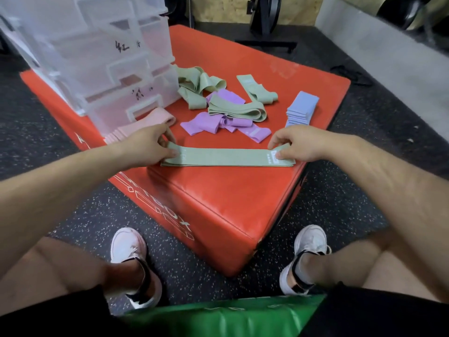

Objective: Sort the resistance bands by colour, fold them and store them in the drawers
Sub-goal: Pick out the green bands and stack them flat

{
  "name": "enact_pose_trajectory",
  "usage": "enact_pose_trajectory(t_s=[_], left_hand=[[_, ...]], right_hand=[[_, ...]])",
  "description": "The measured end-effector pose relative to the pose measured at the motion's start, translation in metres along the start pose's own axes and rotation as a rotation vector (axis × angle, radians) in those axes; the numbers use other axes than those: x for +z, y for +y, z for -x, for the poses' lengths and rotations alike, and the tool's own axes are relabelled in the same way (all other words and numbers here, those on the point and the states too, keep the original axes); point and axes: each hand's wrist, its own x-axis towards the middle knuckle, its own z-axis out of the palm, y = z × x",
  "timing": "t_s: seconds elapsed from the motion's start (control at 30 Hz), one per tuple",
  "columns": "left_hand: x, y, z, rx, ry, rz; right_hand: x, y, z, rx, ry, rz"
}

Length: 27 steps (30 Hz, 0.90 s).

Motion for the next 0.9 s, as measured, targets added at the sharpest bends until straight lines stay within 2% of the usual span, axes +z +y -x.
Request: enact_pose_trajectory(t_s=[0.13, 0.27, 0.37, 0.43, 0.5, 0.63, 0.9], left_hand=[[0.000, -0.006, -0.003, 0.022, -0.011, -0.088], [0.000, -0.009, 0.000, 0.242, 0.072, -0.090], [-0.001, -0.003, 0.005, 0.365, -0.072, -0.020], [0.001, -0.005, 0.005, 0.429, -0.178, -0.096], [0.002, -0.009, 0.005, 0.442, -0.211, -0.170], [0.000, -0.010, 0.002, 0.482, -0.159, -0.196], [-0.002, -0.007, 0.002, 0.472, -0.173, -0.286]], right_hand=[[0.003, 0.001, -0.001, -0.033, 0.026, 0.118], [0.001, 0.002, 0.001, -0.054, 0.036, 0.192], [0.000, -0.002, 0.004, -0.051, -0.001, 0.174], [0.000, -0.005, 0.005, -0.067, -0.032, 0.165], [0.000, -0.007, 0.006, -0.079, -0.040, 0.166], [0.004, -0.010, 0.005, -0.106, -0.016, 0.171], [0.004, -0.012, 0.008, -0.115, -0.018, 0.189]])
